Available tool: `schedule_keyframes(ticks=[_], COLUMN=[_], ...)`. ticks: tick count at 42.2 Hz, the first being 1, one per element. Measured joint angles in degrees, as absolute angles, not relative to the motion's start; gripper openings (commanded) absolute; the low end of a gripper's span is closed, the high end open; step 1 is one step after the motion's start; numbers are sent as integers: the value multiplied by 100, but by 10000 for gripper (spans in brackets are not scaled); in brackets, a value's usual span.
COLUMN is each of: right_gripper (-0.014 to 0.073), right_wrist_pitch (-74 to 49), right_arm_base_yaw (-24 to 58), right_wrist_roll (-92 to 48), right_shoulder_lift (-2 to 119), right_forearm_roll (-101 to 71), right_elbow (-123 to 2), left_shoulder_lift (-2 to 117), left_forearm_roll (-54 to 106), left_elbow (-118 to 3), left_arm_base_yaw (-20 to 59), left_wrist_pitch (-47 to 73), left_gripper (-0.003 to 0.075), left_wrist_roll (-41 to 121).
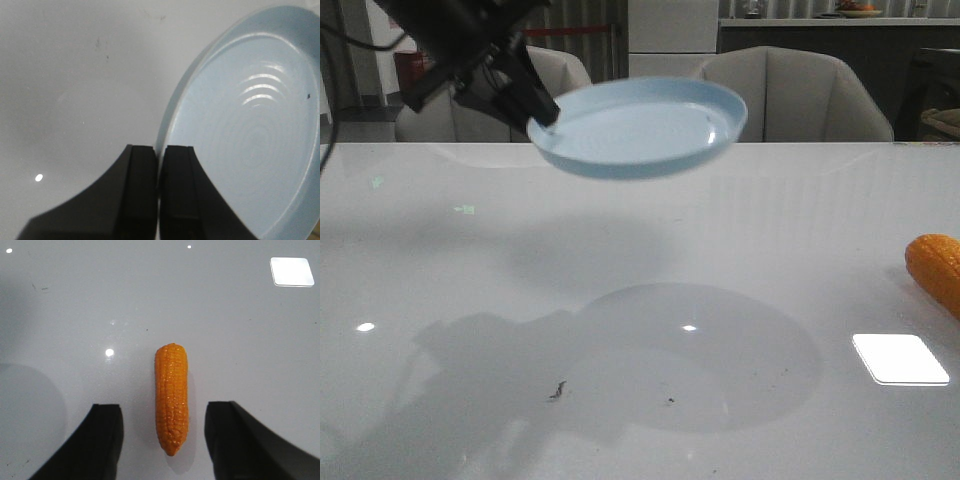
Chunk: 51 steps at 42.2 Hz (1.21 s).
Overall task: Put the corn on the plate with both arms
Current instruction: 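Grip the plate rim with the left gripper and carry it toward the table center, then set the plate down, open the left gripper and lift away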
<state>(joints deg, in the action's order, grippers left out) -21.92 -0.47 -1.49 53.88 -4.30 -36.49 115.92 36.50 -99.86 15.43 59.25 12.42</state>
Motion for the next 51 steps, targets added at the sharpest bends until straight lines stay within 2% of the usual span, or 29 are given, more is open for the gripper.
schedule_keyframes(ticks=[7, 16, 19, 26, 30, 37, 51], right_gripper=[478, 478, 478, 478, 478, 478, 478], right_wrist_pitch=[-2192, -2192, -2192, -2192, -2192, -2192, -2192], right_arm_base_yaw=[-47, -47, -47, -47, -47, -47, -47], right_wrist_roll=[-149, -149, -149, -149, -149, -149, -149], right_shoulder_lift=[5388, 5388, 5388, 5388, 5388, 5388, 5388], right_forearm_roll=[-430, -430, -430, -430, -430, -430, -430], right_elbow=[-3649, -3649, -3649, -3649, -3649, -3649, -3649], left_shoulder_lift=[11948, 12457, 12625, 12777, 12777, 12806, 12690], left_forearm_roll=[2974, 2878, 2827, 2637, 2584, 2559, 2469], left_elbow=[-9968, -9968, -9968, -9981, -10131, -11013, -13941], left_arm_base_yaw=[1969, 2219, 2258, 2279, 2279, 2279, 1738], left_wrist_pitch=[5998, 6171, 6223, 6339, 6500, 6884, 7115], left_gripper=[101, 115, 144, 275, 308, 305, 305], left_wrist_roll=[1102, 1066, 1066, 1066, 1066, 1066, 1364])
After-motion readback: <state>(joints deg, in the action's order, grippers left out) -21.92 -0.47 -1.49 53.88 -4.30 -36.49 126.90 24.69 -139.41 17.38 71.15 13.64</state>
